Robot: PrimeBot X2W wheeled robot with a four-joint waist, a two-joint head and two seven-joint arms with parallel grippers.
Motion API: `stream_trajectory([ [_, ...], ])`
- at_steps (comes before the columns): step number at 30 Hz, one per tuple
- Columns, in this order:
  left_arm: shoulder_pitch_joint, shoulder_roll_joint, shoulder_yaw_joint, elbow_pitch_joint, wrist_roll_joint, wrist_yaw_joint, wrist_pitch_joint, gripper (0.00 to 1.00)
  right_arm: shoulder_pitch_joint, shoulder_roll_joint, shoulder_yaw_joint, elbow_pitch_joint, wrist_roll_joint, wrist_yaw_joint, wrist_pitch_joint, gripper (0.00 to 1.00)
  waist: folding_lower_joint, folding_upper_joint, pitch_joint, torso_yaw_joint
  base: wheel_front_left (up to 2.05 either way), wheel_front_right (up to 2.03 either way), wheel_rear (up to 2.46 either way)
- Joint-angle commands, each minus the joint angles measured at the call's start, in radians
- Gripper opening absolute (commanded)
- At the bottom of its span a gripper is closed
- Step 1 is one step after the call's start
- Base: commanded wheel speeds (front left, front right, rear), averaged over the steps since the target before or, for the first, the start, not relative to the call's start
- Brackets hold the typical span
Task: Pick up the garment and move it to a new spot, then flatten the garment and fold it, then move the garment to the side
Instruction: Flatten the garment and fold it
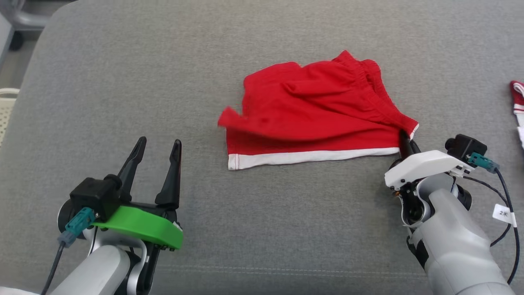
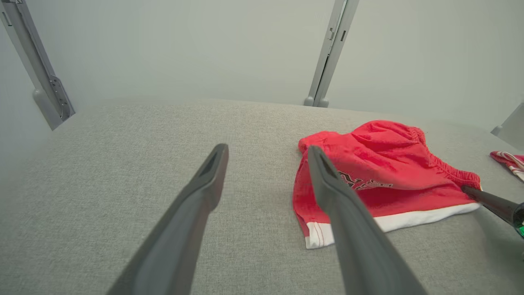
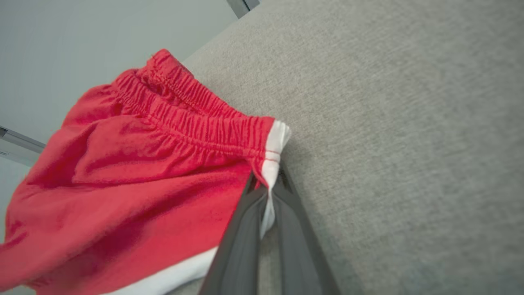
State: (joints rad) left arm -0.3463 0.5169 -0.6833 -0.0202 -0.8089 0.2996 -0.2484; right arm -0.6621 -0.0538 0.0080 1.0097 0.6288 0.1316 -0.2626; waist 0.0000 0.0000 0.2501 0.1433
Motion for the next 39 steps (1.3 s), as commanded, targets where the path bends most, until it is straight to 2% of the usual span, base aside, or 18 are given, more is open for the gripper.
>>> stream_trajectory([
  [1,0.019,0.011,0.001,-0.004,0.003,0.002,-0.004,1.00,0.045,-0.004,-0.028,-0.052,-0.019,-0.002,-0.003,0.00,0.0000,0.0000,-0.026,-0.092,0.00,0.00,0.00],
  [3,0.022,0.015,-0.002,-0.007,0.003,0.000,-0.001,1.00,0.083,0.001,-0.043,-0.107,-0.019,-0.002,-0.003,0.00,0.0000,0.0000,-0.031,-0.114,0.00,0.00,0.00],
  [8,0.034,0.023,-0.005,-0.009,-0.006,-0.002,0.008,1.00,0.172,0.001,0.010,-0.211,0.034,-0.002,-0.003,0.00,0.0000,0.0000,-0.045,-0.165,0.00,0.00,0.00],
  [12,0.042,0.026,-0.002,-0.008,-0.014,0.001,0.008,1.00,0.211,0.001,0.048,-0.238,0.062,-0.002,-0.003,0.00,0.0000,0.0000,-0.055,-0.191,0.00,0.00,0.00],
  [21,0.067,0.014,-0.044,0.018,-0.031,-0.029,0.042,1.00,0.251,0.001,0.050,-0.255,0.056,-0.002,-0.004,0.00,0.0000,0.0000,-0.071,-0.210,0.00,0.00,0.00],
  [22,0.072,0.009,-0.054,0.026,-0.034,-0.036,0.045,1.00,0.256,0.001,0.051,-0.253,0.056,-0.002,-0.004,0.08,0.0000,0.0000,-0.073,-0.211,0.00,0.00,0.00],
  [23,0.074,0.005,-0.064,0.037,-0.037,-0.044,0.052,1.00,0.257,0.001,0.051,-0.255,0.058,-0.002,-0.004,0.33,0.0000,0.0000,-0.074,-0.212,0.00,0.00,0.00],
  [24,0.074,0.002,-0.078,0.050,-0.034,-0.053,0.060,1.00,0.257,0.001,0.049,-0.260,0.054,-0.001,-0.004,0.78,0.0000,0.0000,-0.076,-0.214,0.00,0.00,0.00],
  [25,0.073,-0.007,-0.091,0.062,-0.031,-0.062,0.064,1.00,0.262,0.002,0.050,-0.263,0.050,-0.001,-0.004,1.00,0.0000,0.0000,-0.078,-0.215,0.00,0.00,0.00],
  [33,0.013,-0.080,-0.204,0.216,0.025,-0.143,0.092,1.00,0.315,0.001,0.008,-0.344,-0.054,-0.002,-0.004,1.00,0.0000,0.0000,-0.088,-0.242,0.00,0.00,0.00],
  [39,-0.057,-0.124,-0.254,0.375,0.072,-0.200,0.086,1.00,0.352,0.002,-0.035,-0.448,-0.108,-0.001,-0.002,1.00,0.0000,0.0000,-0.082,-0.283,0.00,0.00,0.00],
])
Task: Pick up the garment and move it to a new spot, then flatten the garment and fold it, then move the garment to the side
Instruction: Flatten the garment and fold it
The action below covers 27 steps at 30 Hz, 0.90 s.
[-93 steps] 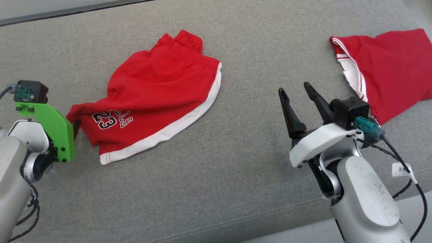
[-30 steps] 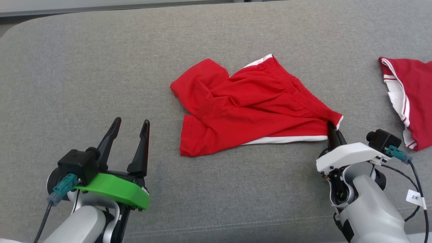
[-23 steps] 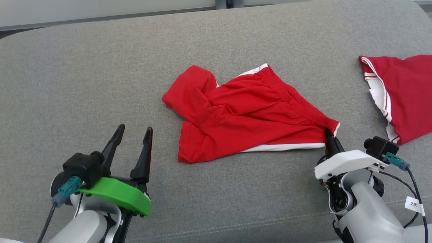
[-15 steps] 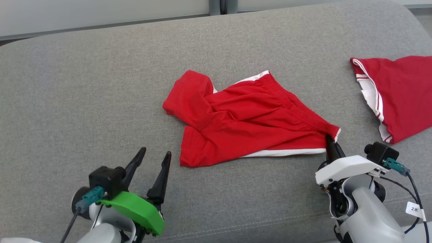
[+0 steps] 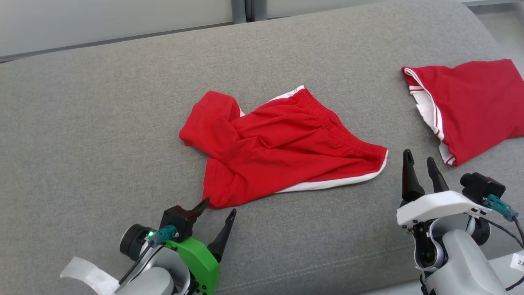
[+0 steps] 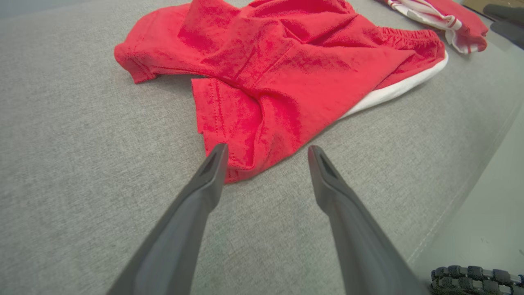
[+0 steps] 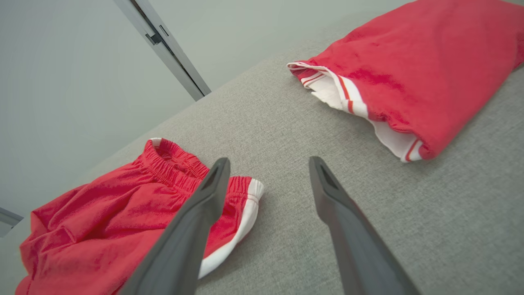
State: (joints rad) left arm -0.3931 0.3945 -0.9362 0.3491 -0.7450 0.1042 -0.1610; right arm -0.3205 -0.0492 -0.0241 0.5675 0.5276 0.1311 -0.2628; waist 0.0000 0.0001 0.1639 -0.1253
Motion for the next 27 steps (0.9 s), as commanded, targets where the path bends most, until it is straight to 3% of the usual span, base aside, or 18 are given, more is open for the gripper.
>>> stream_trajectory([
  [1,-0.025,-0.005,-0.013,0.033,0.022,-0.015,0.000,1.00,0.014,-0.003,-0.007,-0.024,-0.009,-0.001,0.003,1.00,0.0000,-0.0001,0.007,-0.024,0.00,0.00,0.00],
  [13,-0.128,-0.074,-0.036,0.314,0.022,-0.096,-0.004,1.00,0.071,-0.003,-0.035,-0.191,-0.011,-0.001,0.055,1.00,0.0000,-0.0001,0.043,-0.079,0.00,0.00,0.00],
  [15,-0.131,-0.083,-0.040,0.335,0.020,-0.106,-0.009,0.73,0.076,-0.003,-0.042,-0.204,-0.016,-0.001,0.059,1.00,0.0000,-0.0001,0.043,-0.076,0.00,0.00,0.00],
  [16,-0.133,-0.088,-0.042,0.340,0.018,-0.112,-0.012,0.54,0.078,-0.003,-0.047,-0.209,-0.017,-0.001,0.060,1.00,0.0000,-0.0001,0.042,-0.073,0.00,0.00,0.00],
  [18,-0.139,-0.093,-0.045,0.345,0.019,-0.121,-0.020,0.38,0.084,-0.003,-0.057,-0.216,-0.020,-0.001,0.062,1.00,0.0000,-0.0001,0.040,-0.064,0.00,0.00,0.00],
  [19,-0.139,-0.093,-0.045,0.345,0.019,-0.121,-0.020,0.38,0.084,-0.003,-0.057,-0.216,-0.020,-0.001,0.062,1.00,0.0000,-0.0001,0.040,-0.064,0.00,0.00,0.00],
  [20,-0.142,-0.094,-0.047,0.346,0.020,-0.124,-0.022,0.28,0.087,-0.003,-0.060,-0.218,-0.020,-0.001,0.062,1.00,0.0000,-0.0001,0.039,-0.059,0.00,0.00,0.00],
  [21,-0.143,-0.096,-0.049,0.347,0.021,-0.128,-0.023,0.06,0.089,-0.003,-0.062,-0.220,-0.019,-0.001,0.062,1.00,0.0000,-0.0001,0.038,-0.055,0.00,0.00,0.00],
  [22,-0.145,-0.096,-0.054,0.348,0.023,-0.133,-0.018,0.00,0.090,-0.003,-0.063,-0.221,-0.017,-0.001,0.063,1.00,0.0000,-0.0001,0.037,-0.050,0.00,0.00,0.00],
  [27,-0.158,-0.086,-0.064,0.333,0.030,-0.142,-0.010,0.00,0.093,-0.003,-0.061,-0.225,-0.006,-0.001,0.061,1.00,0.0000,-0.0001,0.031,-0.032,0.00,0.00,0.00],
])
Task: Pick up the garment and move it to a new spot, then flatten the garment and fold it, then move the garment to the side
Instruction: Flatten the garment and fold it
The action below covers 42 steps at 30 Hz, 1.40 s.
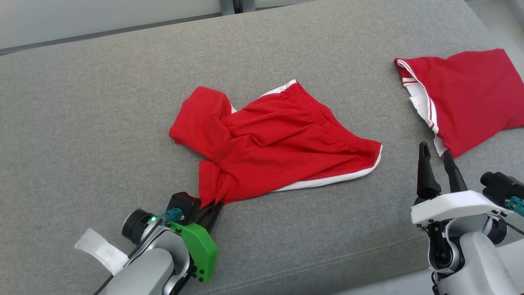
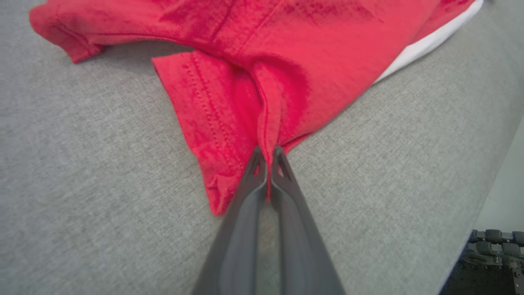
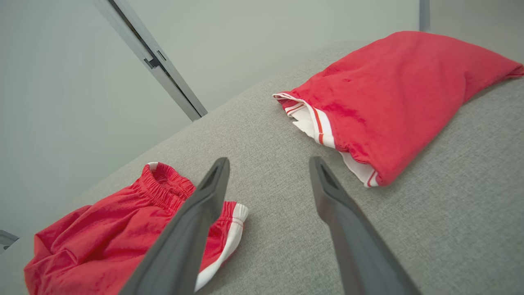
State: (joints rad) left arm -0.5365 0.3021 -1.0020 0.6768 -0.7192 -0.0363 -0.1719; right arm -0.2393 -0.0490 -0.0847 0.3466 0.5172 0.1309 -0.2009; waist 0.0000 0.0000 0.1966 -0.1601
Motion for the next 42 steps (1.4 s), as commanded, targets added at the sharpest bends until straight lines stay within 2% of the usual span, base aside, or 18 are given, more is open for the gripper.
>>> stream_trajectory([
  [1,-0.020,0.014,0.002,-0.010,0.003,-0.004,0.004,0.00,0.012,-0.003,-0.001,-0.005,0.005,0.000,-0.001,1.00,0.0000,0.0000,-0.003,0.006,0.00,0.00,0.00],
  [5,-0.017,0.074,-0.001,-0.107,-0.003,-0.004,0.057,0.00,0.017,-0.003,0.000,-0.006,0.005,0.000,-0.003,1.00,0.0000,0.0000,-0.007,0.011,0.00,0.00,0.00],
  [8,0.007,0.156,0.007,-0.246,-0.018,0.020,0.128,0.00,0.027,-0.003,0.000,-0.005,0.007,0.000,-0.003,1.00,0.0000,0.0000,-0.010,0.013,0.00,0.00,0.00],
  [12,0.049,0.287,0.029,-0.506,-0.051,0.094,0.249,0.00,0.031,-0.003,-0.006,-0.008,0.007,0.000,-0.003,1.00,0.0000,0.0000,-0.011,0.018,0.00,0.00,0.00],
  [15,0.073,0.362,0.052,-0.703,-0.075,0.156,0.322,0.00,0.024,-0.003,-0.007,-0.007,0.010,0.000,-0.001,1.00,0.0000,0.0000,-0.006,0.020,0.00,0.00,0.00],
  [18,0.062,0.393,0.074,-0.819,-0.097,0.188,0.366,0.00,0.011,-0.003,0.003,-0.002,0.015,0.000,-0.001,1.00,0.0000,0.0000,0.005,0.018,0.00,0.00,0.00],
  [20,0.026,0.388,0.082,-0.837,-0.103,0.184,0.390,0.00,0.001,-0.003,0.015,0.000,0.019,0.000,-0.001,1.00,0.0000,0.0000,0.017,0.011,0.00,0.00,0.00],
  [24,-0.056,0.341,0.106,-0.746,-0.144,0.145,0.419,0.00,-0.022,-0.003,0.044,0.001,0.029,0.000,-0.007,1.00,0.0000,0.0000,0.049,-0.017,0.00,0.00,0.00],
  [27,-0.125,0.301,0.125,-0.625,-0.181,0.092,0.431,0.00,-0.047,-0.003,0.069,0.004,0.038,0.000,-0.012,1.00,0.0000,0.0000,0.080,-0.049,0.00,0.00,0.00],
  [32,-0.236,0.288,0.164,-0.391,-0.219,0.016,0.448,0.00,-0.093,-0.003,0.113,0.008,0.060,0.000,-0.026,1.00,0.0000,0.0000,0.136,-0.116,0.00,0.00,0.00],
  [33,-0.268,0.286,0.183,-0.311,-0.242,-0.009,0.448,0.00,-0.106,-0.003,0.129,0.012,0.070,0.000,-0.034,1.00,0.0000,0.0000,0.155,-0.141,0.00,0.00,0.00],
  [40,-0.314,0.304,0.185,-0.126,-0.261,-0.055,0.474,0.00,-0.123,-0.002,0.157,0.030,0.096,0.000,-0.054,1.00,0.0000,0.0000,0.188,-0.196,0.00,0.00,0.00],
  [41,-0.316,0.303,0.185,-0.105,-0.264,-0.059,0.470,0.04,-0.122,-0.002,0.158,0.033,0.098,0.000,-0.057,1.00,0.0000,0.0000,0.190,-0.199,0.00,0.00,0.00],
  [42,-0.315,0.298,0.188,-0.086,-0.271,-0.063,0.462,0.34,-0.120,-0.002,0.159,0.036,0.098,0.000,-0.058,1.00,0.0000,0.0000,0.191,-0.200,0.00,0.00,0.00],
])
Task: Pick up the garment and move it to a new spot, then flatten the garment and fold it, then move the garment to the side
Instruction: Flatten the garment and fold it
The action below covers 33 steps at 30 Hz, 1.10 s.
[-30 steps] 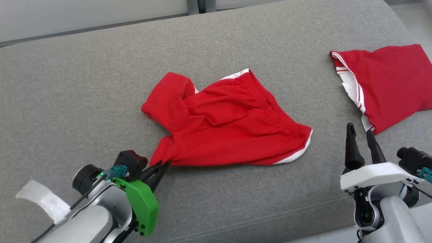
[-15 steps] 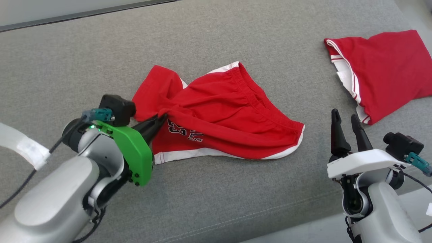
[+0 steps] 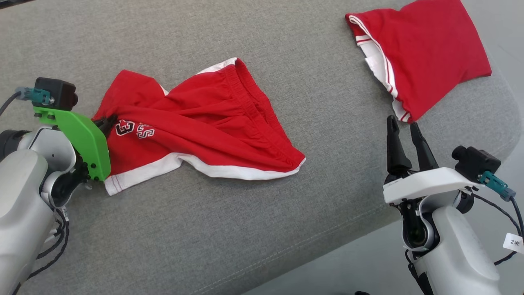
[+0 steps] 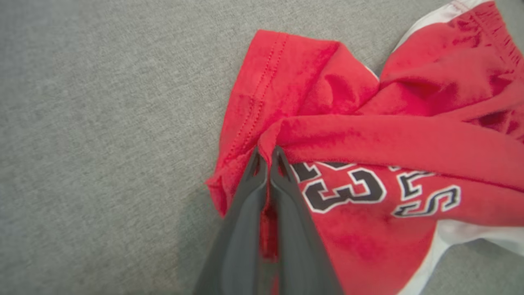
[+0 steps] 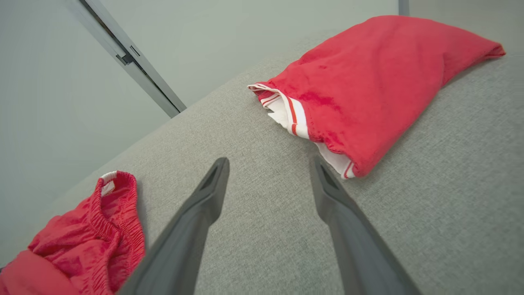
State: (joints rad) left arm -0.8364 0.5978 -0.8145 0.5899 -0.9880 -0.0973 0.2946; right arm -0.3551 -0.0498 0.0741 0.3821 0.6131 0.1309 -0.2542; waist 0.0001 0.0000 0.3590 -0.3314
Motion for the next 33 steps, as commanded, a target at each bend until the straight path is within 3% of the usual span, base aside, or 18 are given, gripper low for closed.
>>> stream_trajectory([
  [1,-0.013,-0.005,0.004,0.017,-0.009,-0.007,-0.011,0.47,-0.002,-0.001,-0.001,0.005,0.003,0.000,-0.007,1.00,-0.0001,0.0000,0.028,-0.029,0.00,0.00,0.00],
  [2,-0.012,-0.013,0.007,0.030,-0.016,-0.008,-0.022,0.91,0.000,-0.001,-0.003,0.009,0.002,0.000,-0.007,1.00,-0.0001,0.0000,0.026,-0.027,0.00,0.00,0.00],
  [3,-0.009,-0.022,0.012,0.045,-0.029,-0.012,-0.032,1.00,0.003,-0.001,-0.007,0.012,0.000,0.000,-0.009,1.00,-0.0001,0.0000,0.023,-0.022,0.00,0.00,0.00],
  [7,-0.013,-0.035,0.019,0.074,-0.045,-0.022,-0.066,1.00,0.008,-0.002,-0.013,0.020,-0.009,0.000,-0.012,1.00,-0.0001,0.0000,0.001,0.008,0.00,0.00,0.00],
  [17,0.021,0.003,0.019,0.027,-0.062,-0.031,-0.105,1.00,0.031,-0.003,-0.045,0.019,-0.067,0.000,-0.010,1.00,-0.0001,0.0000,-0.109,0.117,0.00,0.00,0.00],
  [22,0.078,-0.007,0.043,-0.032,-0.047,-0.007,-0.239,1.00,0.056,-0.003,-0.085,-0.018,-0.148,0.000,0.020,1.00,-0.0001,0.0000,-0.181,0.180,0.00,0.00,0.00],
  [27,0.172,-0.037,0.069,-0.093,-0.030,0.080,-0.393,1.00,0.097,-0.003,-0.117,-0.086,-0.222,0.000,0.057,1.00,-0.0001,0.0000,-0.235,0.226,0.00,0.00,0.00],
  [28,0.221,-0.050,0.083,-0.126,-0.028,0.127,-0.452,1.00,0.115,-0.003,-0.131,-0.120,-0.253,0.000,0.072,1.00,-0.0001,0.0000,-0.255,0.243,0.00,0.00,0.00],
  [33,0.346,-0.050,0.108,-0.224,0.015,0.238,-0.539,1.00,0.169,-0.002,-0.145,-0.204,-0.347,0.000,0.121,1.00,-0.0001,0.0000,-0.297,0.280,0.00,0.00,0.00],
])
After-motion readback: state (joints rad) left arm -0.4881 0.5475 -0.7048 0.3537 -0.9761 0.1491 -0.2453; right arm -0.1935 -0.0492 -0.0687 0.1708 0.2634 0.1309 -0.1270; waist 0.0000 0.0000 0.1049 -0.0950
